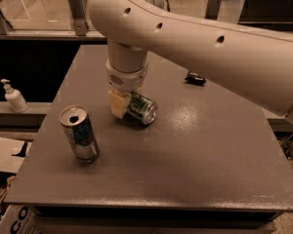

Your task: Place green can upright

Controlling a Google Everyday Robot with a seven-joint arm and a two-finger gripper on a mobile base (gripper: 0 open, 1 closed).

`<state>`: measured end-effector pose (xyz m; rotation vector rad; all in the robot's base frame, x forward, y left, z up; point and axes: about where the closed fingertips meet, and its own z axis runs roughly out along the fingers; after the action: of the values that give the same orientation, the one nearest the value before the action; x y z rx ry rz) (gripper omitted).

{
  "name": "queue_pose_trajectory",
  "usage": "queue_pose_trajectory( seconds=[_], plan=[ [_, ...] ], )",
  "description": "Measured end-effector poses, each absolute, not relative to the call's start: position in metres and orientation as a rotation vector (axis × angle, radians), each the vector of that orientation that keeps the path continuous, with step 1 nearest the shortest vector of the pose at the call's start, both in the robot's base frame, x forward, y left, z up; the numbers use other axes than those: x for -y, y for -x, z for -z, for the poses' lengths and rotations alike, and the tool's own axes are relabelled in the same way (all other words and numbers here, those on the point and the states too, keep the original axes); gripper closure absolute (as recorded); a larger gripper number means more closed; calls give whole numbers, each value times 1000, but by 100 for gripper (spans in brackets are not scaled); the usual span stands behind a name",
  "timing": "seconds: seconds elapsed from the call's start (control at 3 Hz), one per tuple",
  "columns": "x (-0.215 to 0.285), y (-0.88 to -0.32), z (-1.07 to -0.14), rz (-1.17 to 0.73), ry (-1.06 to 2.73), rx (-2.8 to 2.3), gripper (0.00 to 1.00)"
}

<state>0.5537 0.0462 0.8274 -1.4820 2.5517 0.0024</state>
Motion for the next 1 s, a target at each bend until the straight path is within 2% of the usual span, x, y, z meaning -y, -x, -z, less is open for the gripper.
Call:
queue_pose_trajectory(
  seconds=[0.33, 0.67, 1.0],
  plan=[
    [-40, -557, -832, 0, 1461, -2558, 64],
    [-35, -562, -847, -91, 1409, -2527, 87],
    [-31, -563, -871, -266, 1351, -2428, 100]
  ],
)
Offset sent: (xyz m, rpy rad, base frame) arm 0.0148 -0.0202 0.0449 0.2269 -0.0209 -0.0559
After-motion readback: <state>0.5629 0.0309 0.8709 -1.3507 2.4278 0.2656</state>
